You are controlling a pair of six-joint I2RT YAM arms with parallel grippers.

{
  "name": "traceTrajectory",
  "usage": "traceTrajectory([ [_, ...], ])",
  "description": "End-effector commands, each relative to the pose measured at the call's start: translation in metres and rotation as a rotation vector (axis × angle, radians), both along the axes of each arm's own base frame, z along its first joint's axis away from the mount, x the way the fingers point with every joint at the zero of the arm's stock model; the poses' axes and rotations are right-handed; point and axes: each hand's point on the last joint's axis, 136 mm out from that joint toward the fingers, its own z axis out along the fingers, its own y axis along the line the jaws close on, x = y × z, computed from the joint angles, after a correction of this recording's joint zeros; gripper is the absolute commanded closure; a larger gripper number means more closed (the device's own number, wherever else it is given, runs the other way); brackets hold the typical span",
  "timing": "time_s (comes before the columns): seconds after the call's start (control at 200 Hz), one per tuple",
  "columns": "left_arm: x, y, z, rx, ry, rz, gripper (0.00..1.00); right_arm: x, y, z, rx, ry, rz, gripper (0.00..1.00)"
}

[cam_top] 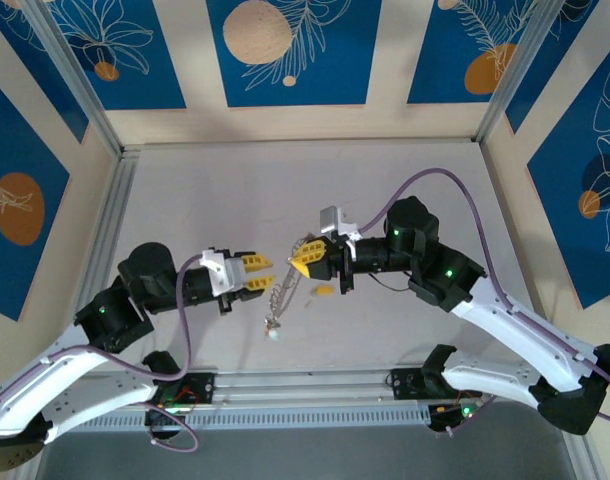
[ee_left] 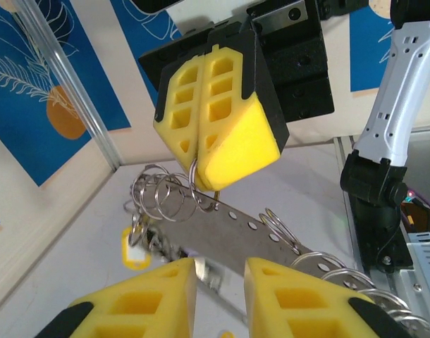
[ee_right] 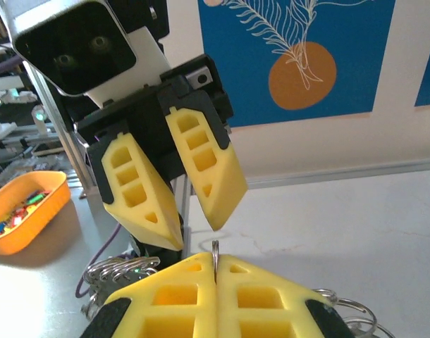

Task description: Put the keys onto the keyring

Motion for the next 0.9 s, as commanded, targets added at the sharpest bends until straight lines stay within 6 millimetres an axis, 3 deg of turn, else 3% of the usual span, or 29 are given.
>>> traceTrajectory([
  [0.0, -0.002, -0.001, 0.014, -0.064, -0.009, -0.024, 0.76, -0.010, -0.005, 0.037, 0.148, -0.041, 0.042, 1.00],
  [0.895, -0.006, -0.007, 0.034, -0.163, 0.004, -0.092, 0.79, -0.014, 0.001, 0.032, 0.197, 0.005, 0.101, 1.00],
])
